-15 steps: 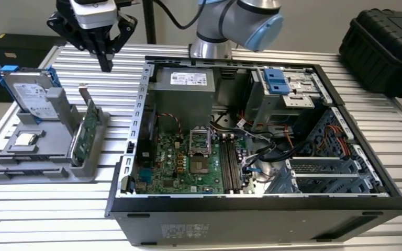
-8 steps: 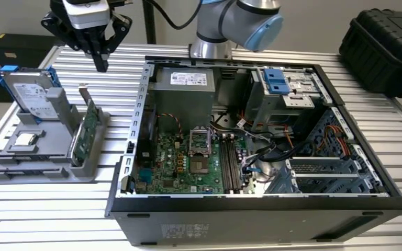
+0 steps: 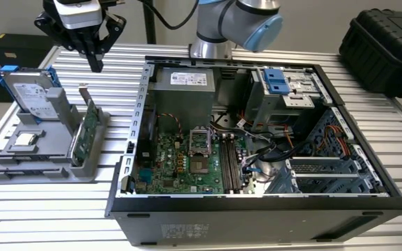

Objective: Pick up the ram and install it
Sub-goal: 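Reach for the ram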

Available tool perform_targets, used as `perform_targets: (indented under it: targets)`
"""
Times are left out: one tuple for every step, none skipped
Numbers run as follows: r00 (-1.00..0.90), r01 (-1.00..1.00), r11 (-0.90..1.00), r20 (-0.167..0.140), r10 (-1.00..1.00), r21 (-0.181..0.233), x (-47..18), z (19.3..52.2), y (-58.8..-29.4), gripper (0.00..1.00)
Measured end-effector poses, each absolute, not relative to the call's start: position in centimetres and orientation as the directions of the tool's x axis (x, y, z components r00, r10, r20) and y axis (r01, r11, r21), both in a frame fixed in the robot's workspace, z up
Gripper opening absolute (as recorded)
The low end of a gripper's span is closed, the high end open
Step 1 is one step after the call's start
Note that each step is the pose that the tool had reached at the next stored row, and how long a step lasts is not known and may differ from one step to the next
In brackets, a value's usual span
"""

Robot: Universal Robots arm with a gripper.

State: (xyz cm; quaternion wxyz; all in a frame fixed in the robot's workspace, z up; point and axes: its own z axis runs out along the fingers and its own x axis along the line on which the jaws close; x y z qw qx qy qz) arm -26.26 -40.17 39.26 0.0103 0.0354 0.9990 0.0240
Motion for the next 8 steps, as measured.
perform_targets:
  targets:
    - [-0.997,0.07,0.996,-0.019,0.071,0.049,-26.35,39.26,-40.18,0.0]
    - [-0.997,0.07,0.996,-0.019,0.071,0.049,-26.44,39.26,-40.18,0.0]
    - [-0.997,0.07,0.996,-0.019,0.071,0.049,-26.52,39.26,-40.19,0.0]
    - [-0.997,0.07,0.996,-0.019,0.071,0.049,-26.61,39.26,-40.2,0.0]
    - [-0.997,0.07,0.996,-0.019,0.071,0.049,-26.69,39.26,-40.2,0.0]
    - [-0.997,0.07,0.996,-0.019,0.071,0.049,-26.79,39.26,-40.21,0.0]
    - [-0.997,0.07,0.996,-0.019,0.071,0.049,-26.88,39.26,-40.22,0.0]
    - [-0.997,0.07,0.996,-0.019,0.071,0.049,-26.98,39.26,-40.22,0.0]
